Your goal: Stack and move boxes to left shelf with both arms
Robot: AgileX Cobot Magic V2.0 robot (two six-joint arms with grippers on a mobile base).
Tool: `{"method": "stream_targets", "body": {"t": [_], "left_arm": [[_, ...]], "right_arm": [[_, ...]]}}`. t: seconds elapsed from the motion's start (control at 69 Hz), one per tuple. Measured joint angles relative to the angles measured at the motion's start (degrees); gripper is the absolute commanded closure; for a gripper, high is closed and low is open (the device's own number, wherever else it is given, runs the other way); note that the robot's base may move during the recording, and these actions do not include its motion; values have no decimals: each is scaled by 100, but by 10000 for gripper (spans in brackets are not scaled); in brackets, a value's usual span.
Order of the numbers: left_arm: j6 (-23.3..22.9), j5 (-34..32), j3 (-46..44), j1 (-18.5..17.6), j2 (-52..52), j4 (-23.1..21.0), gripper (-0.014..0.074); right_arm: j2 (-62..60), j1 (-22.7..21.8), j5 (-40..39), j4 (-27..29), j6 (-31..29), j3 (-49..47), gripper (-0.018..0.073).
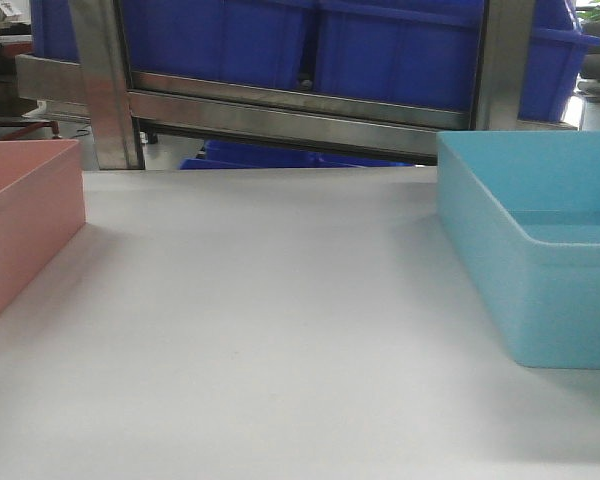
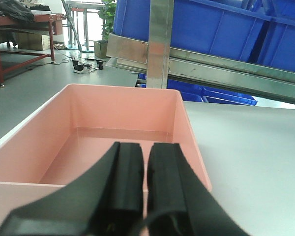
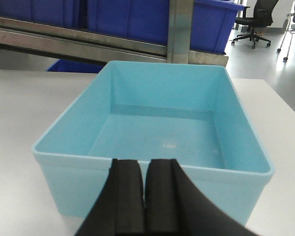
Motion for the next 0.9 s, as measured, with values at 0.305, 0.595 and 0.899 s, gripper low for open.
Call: {"method": "stream_targets", "body": {"t": [0.305,0.595,0.899], "left_arm": [[0,0,0,0,0,0,586],[0,-190,0,0,0,0,586],[0,-399,-1181,0,524,72,585]], "right_arm": [[0,0,0,0,0,0,510],[0,0,0,0,0,0,510],[0,0,0,0,0,0,510]]}}
